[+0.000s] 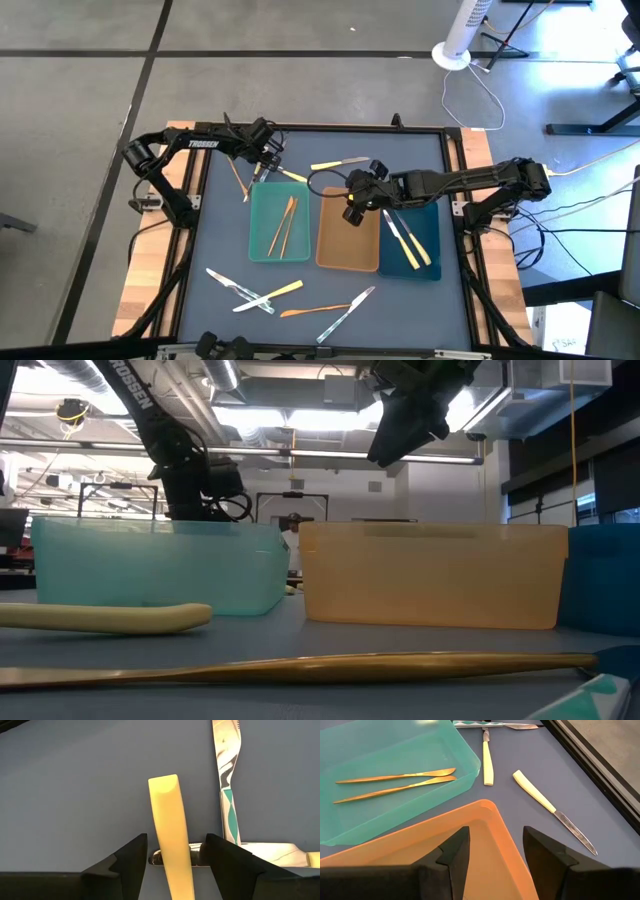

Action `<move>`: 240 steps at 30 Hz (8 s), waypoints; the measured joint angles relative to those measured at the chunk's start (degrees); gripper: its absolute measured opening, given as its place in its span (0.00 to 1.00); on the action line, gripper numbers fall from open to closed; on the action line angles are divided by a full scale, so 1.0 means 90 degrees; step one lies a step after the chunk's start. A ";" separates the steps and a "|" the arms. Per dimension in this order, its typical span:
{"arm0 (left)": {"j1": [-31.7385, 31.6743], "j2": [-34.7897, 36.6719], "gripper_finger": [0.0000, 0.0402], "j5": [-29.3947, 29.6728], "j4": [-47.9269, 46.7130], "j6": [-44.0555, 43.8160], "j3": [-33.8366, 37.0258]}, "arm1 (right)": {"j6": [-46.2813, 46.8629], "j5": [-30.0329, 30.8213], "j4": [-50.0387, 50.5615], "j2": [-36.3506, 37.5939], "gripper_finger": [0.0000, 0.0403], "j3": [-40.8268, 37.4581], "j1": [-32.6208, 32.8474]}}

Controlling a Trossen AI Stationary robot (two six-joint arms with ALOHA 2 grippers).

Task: Sort silverware by color (type)
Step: Put the yellow knife into the blue bin

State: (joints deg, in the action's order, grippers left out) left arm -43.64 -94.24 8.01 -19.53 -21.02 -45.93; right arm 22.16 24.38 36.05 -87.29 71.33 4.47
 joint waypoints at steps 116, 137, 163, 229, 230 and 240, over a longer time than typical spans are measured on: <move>0.4001 0.1406 0.18 -0.0191 0.3460 0.7019 -0.0002 | 0.2656 -0.4471 -0.1525 0.0000 0.43 0.0000 -0.2166; 0.4388 0.1404 0.19 -0.0192 0.3473 0.7422 -0.0002 | 0.4354 -0.5174 -0.1785 0.0000 0.43 0.0000 -0.1640; 0.4452 0.1401 0.19 -0.0152 0.3456 0.7405 -0.0002 | 0.4161 -0.4455 -0.1933 -0.0500 0.43 0.0000 -0.1440; 0.4449 0.1401 0.19 0.0068 0.3456 0.7412 -0.0002 | 0.4157 -0.3404 -0.2016 -0.0500 0.08 -0.0002 -0.1039; 0.4447 0.1401 0.19 0.0068 0.3453 0.7410 -0.0002 | 0.4153 -0.3396 -0.2008 -0.0500 0.06 -0.0002 -0.1039; 0.4447 0.1401 0.25 0.0075 0.3502 0.7407 -0.0002 | 0.3992 -0.3409 -0.2048 -0.0502 0.04 -0.0001 -0.1039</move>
State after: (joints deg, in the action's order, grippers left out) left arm -3.62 -81.62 8.68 11.99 45.65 -45.95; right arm 58.09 -6.30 17.62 -91.80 71.32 -4.89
